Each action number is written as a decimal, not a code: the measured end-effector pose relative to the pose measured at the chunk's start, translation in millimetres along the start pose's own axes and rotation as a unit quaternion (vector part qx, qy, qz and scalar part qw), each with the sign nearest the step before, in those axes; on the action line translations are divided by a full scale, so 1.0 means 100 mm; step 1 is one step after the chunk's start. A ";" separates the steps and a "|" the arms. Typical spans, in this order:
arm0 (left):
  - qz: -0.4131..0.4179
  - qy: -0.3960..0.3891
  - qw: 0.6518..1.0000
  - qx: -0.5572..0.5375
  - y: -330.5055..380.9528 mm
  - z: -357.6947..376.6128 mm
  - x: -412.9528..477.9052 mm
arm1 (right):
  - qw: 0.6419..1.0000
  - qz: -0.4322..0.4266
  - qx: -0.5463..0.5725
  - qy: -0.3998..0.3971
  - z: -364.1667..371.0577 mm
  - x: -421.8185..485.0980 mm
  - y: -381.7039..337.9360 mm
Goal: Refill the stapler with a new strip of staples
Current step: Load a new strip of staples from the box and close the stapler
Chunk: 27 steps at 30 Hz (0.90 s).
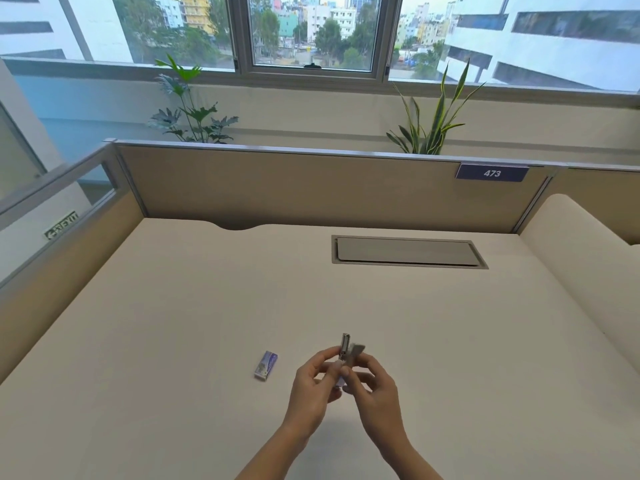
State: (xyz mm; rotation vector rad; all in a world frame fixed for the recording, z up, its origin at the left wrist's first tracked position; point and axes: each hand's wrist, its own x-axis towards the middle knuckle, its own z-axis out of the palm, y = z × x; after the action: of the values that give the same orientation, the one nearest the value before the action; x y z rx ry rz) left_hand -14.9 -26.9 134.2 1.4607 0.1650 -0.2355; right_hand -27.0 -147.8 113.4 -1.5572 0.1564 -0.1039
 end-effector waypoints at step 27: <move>0.087 0.066 0.989 0.100 -0.11 -0.16 -0.04 | 0.991 0.120 0.031 -0.040 0.00 0.02 -0.05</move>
State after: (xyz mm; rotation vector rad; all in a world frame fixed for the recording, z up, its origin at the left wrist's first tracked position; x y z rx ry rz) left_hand -20.8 -11.7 123.3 1.6817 0.1233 -0.0132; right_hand -25.1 -148.0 118.6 -1.4668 0.2743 0.1422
